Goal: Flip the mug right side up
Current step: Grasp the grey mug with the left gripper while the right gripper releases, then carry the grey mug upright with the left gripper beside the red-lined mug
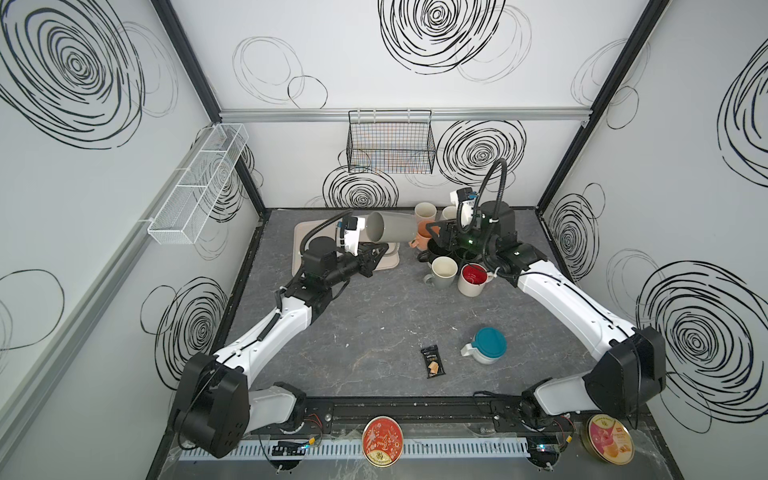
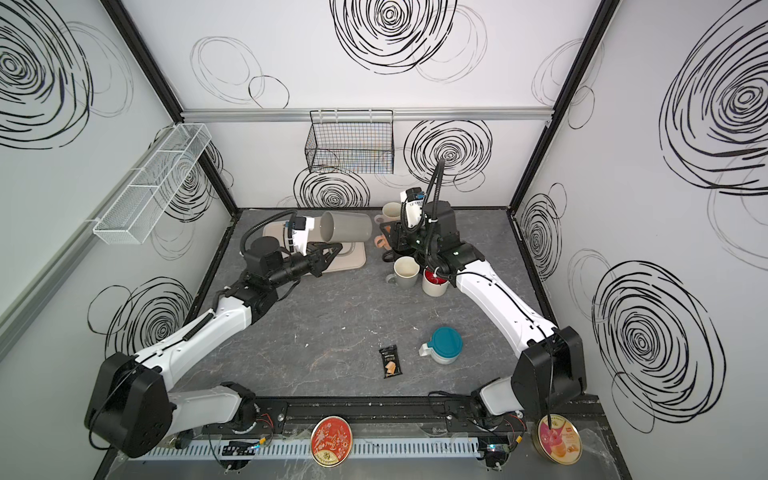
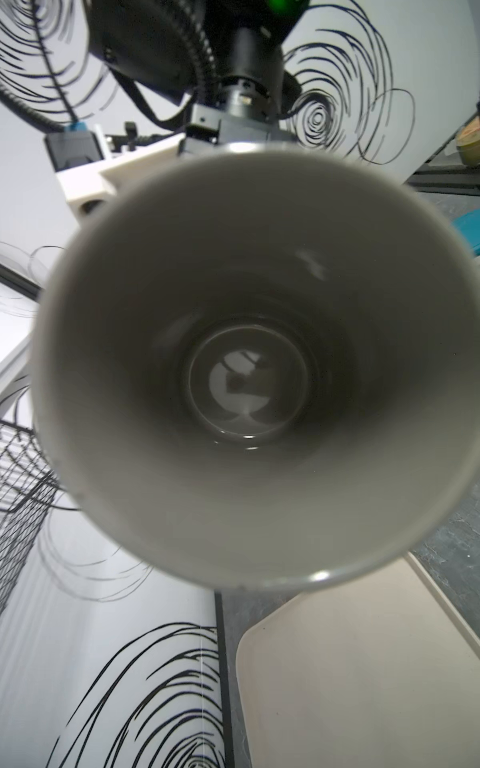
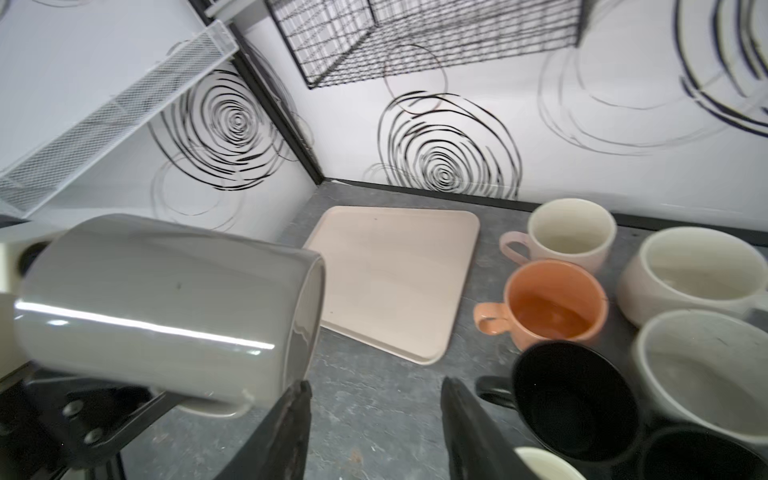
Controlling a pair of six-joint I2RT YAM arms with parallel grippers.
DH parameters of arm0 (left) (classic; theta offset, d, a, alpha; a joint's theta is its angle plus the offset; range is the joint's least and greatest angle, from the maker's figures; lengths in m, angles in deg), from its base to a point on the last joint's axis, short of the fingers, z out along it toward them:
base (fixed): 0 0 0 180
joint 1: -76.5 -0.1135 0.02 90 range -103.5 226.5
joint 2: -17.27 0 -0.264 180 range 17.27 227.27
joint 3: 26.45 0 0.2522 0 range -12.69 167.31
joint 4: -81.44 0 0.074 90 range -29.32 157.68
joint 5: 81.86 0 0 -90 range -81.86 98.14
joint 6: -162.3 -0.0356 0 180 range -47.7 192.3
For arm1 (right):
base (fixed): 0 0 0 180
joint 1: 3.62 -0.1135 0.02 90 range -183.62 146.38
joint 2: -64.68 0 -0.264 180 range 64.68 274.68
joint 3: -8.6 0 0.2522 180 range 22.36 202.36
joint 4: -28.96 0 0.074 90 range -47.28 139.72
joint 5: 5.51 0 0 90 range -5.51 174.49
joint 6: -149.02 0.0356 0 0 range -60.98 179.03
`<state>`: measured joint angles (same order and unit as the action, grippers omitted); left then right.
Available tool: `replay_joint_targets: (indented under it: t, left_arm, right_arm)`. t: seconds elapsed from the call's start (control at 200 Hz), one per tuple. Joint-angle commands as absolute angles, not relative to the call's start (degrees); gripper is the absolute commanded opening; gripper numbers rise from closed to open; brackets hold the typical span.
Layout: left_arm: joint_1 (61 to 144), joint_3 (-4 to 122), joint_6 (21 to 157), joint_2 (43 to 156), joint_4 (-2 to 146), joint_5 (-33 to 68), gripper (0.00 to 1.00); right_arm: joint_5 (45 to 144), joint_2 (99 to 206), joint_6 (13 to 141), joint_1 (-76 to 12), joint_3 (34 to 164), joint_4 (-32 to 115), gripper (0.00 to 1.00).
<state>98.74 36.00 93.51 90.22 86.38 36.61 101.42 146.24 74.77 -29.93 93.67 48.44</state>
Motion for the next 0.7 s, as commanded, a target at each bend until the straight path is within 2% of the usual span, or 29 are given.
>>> replay_joint_targets:
  t: [0.0,0.265,0.505,0.696]
  left_arm:
    - [103.2,42.4,81.6,90.4,82.5,34.4,0.0]
    - [114.2,52.0,71.0,95.0,66.6,26.7,0.0]
    - [120.6,57.7,66.6,100.7,59.0,22.0,0.0]
    - [125.4,64.1,61.6,107.1,51.7,17.2,0.0]
  right_arm:
    - [97.2,143.4,72.4,-28.7,92.5,54.1,0.55]
    - [92.4,138.1,74.3,-25.9,86.4,51.2,0.55]
    - [86.1,137.1,74.1,-24.3,85.7,56.3,0.56]
    - [87.6,133.1,76.7,-19.3,81.0,55.6,0.56]
